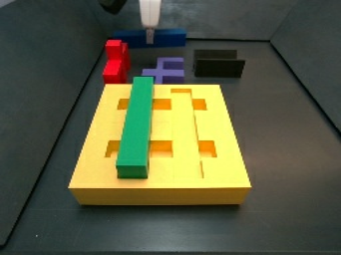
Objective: Pick up the blue object. Move up. Move to above the board. Insert the blue object.
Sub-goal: Move up, then move to above the board.
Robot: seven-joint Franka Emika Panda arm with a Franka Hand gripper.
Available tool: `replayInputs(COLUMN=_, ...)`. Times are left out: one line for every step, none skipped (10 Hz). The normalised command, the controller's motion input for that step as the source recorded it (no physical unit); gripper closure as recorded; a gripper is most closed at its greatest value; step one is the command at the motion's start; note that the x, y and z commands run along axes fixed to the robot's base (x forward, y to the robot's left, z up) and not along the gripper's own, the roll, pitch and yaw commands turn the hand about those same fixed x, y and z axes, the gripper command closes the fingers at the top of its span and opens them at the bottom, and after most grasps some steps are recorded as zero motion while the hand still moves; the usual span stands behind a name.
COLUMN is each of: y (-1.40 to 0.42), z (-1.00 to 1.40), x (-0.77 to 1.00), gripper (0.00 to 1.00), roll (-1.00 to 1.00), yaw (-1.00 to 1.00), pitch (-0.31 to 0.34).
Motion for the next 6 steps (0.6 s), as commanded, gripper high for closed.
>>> replayInputs(y=0.0, z=0.2, x=-0.02, gripper=1.0, roll=0.03, yaw=0.02, pitch=0.045)
replayInputs(y=0.0, z=1.4, x=0.0, gripper=1.0, roll=0.0, yaw=0.0, pitch=0.0)
replayInputs(y=0.0, z=1.4, x=-0.02, gripper=1.0, roll=-0.01, yaw=-0.01, pitch=0.029)
replayInputs(y=0.0, z=1.4, x=-0.04, gripper=1.0, roll=0.02, yaw=-0.01, pitch=0.032)
replayInputs(y=0.0, z=1.4, x=0.0, gripper=1.0, roll=0.03, yaw=0.0, pitch=0.016)
replayInputs(y=0.0, z=1.4, x=0.01, gripper=1.0, roll=0.01, yaw=0.0, pitch=0.055)
